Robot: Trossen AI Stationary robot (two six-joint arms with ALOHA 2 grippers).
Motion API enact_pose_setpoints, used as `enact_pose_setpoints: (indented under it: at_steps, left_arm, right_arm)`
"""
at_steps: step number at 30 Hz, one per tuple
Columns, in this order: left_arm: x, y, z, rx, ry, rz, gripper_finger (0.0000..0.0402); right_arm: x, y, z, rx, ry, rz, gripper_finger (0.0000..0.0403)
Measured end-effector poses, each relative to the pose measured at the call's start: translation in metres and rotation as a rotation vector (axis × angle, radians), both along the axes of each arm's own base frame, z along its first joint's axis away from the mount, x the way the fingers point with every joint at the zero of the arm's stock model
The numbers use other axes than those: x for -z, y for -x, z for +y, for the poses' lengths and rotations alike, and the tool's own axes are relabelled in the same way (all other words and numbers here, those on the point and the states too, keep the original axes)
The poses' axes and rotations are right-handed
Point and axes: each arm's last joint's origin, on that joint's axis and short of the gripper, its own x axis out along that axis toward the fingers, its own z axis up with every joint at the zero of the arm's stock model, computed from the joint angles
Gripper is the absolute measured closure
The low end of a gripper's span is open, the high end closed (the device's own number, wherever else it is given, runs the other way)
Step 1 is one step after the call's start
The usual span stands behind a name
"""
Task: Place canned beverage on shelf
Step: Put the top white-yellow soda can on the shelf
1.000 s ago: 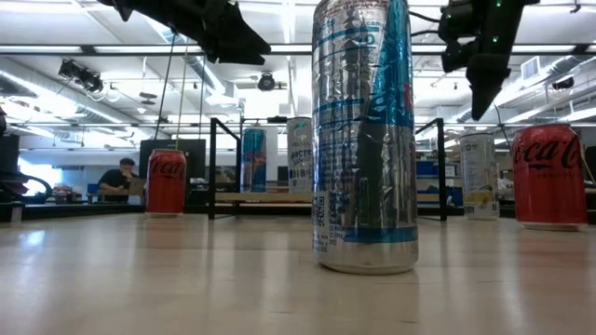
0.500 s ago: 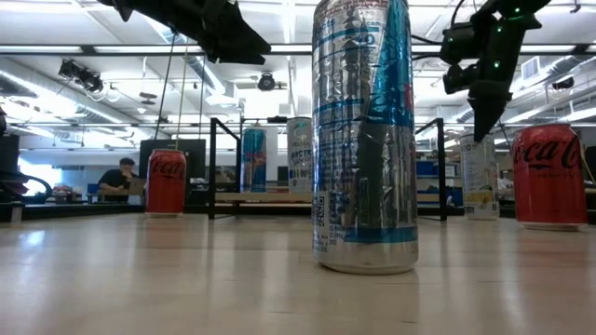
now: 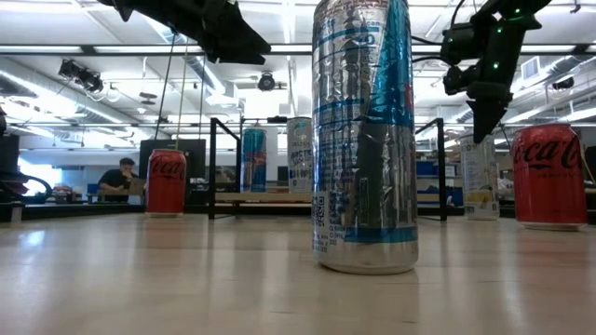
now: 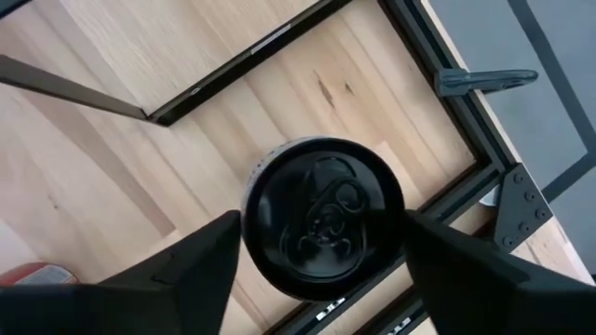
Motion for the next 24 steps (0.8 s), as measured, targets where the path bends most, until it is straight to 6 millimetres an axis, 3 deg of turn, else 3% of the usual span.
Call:
enact_pose_setpoints:
  at_steps: [5,24]
  left_arm:
    - [0.0000,0.0000,0.0000,0.000,0.000,0.000,0.0102]
    - [-0.0001,0.0000,0.0000,0.000,0.001,-0.001,0.0102]
  right_arm:
    - [-0.0002,-0.0001,-0.0001,0.015,-0.002,-0.006,0.0154]
    - [-0.0037,0.0009,0.0037,0.111,-0.022,-0.038,0.0155]
